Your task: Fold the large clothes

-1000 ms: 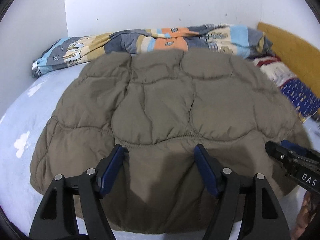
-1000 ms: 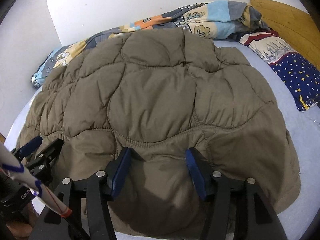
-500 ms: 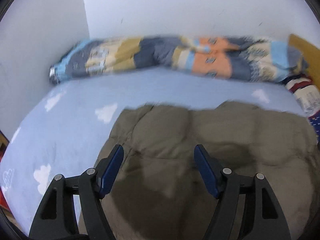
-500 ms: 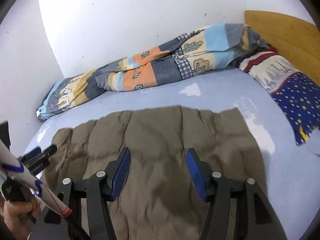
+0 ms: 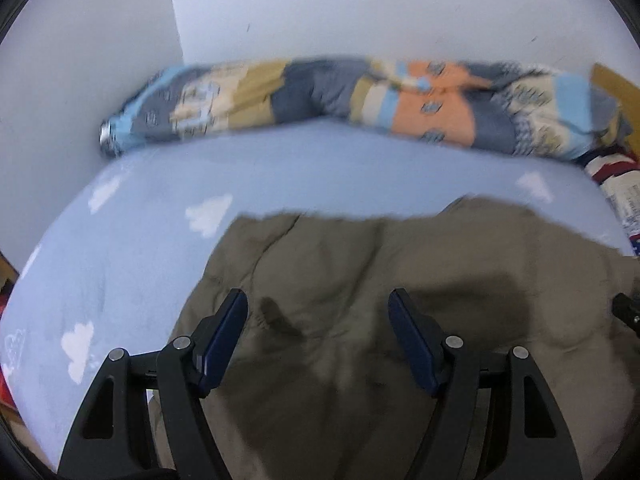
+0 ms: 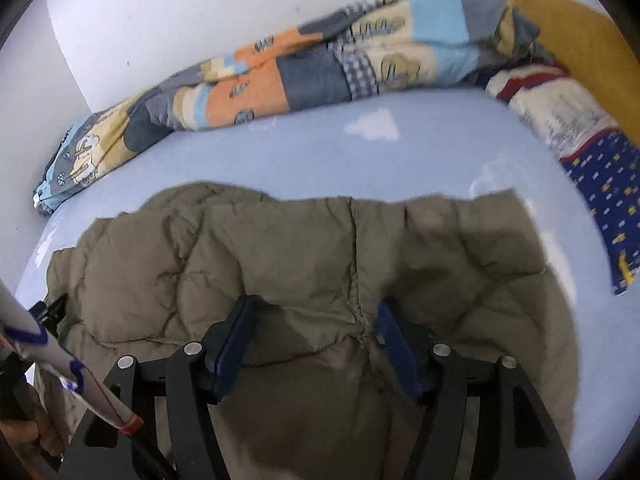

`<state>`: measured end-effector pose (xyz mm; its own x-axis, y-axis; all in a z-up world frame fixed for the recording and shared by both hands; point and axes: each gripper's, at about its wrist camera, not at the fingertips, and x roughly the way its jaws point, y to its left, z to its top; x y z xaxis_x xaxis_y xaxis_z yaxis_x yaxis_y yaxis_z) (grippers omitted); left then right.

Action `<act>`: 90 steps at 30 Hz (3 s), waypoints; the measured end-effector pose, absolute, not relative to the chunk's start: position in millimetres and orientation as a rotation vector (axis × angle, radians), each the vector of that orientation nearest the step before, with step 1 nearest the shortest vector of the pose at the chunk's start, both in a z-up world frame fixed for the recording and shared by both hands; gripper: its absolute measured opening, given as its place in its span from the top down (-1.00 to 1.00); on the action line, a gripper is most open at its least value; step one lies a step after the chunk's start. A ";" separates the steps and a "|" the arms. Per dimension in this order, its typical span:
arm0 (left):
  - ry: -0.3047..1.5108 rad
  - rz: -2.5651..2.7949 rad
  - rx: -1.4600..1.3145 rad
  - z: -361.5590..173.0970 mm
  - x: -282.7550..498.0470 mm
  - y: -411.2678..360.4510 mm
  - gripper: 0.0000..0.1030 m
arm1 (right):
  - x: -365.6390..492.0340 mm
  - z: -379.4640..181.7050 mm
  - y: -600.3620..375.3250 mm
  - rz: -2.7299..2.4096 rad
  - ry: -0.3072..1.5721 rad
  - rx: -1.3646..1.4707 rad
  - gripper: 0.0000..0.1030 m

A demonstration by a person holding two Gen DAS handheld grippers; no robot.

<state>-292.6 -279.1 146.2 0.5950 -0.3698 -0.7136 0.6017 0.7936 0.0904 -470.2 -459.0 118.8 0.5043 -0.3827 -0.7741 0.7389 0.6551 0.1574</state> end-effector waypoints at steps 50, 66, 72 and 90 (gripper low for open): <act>0.437 -0.720 0.263 283.0 -497.6 -134.2 -0.65 | -635.3 267.4 -236.5 -0.679 0.415 0.308 -0.54; 0.421 -0.724 0.249 287.8 -507.5 -107.3 -0.66 | -642.0 279.4 -192.1 -0.650 0.399 0.243 -0.58; 0.435 -0.721 0.236 286.6 -503.8 -102.2 -0.66 | -640.1 276.5 -191.4 -0.653 0.411 0.240 -0.58; 0.400 -0.554 0.304 297.2 -498.6 -87.0 -0.80 | -637.0 272.1 -193.0 -0.681 0.438 0.226 -0.63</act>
<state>-498.6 -87.0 297.2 0.7776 -0.4454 -0.4439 0.5614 0.8097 0.1711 -637.0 -193.0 272.1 0.6911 -0.5569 -0.4607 0.6501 0.7576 0.0595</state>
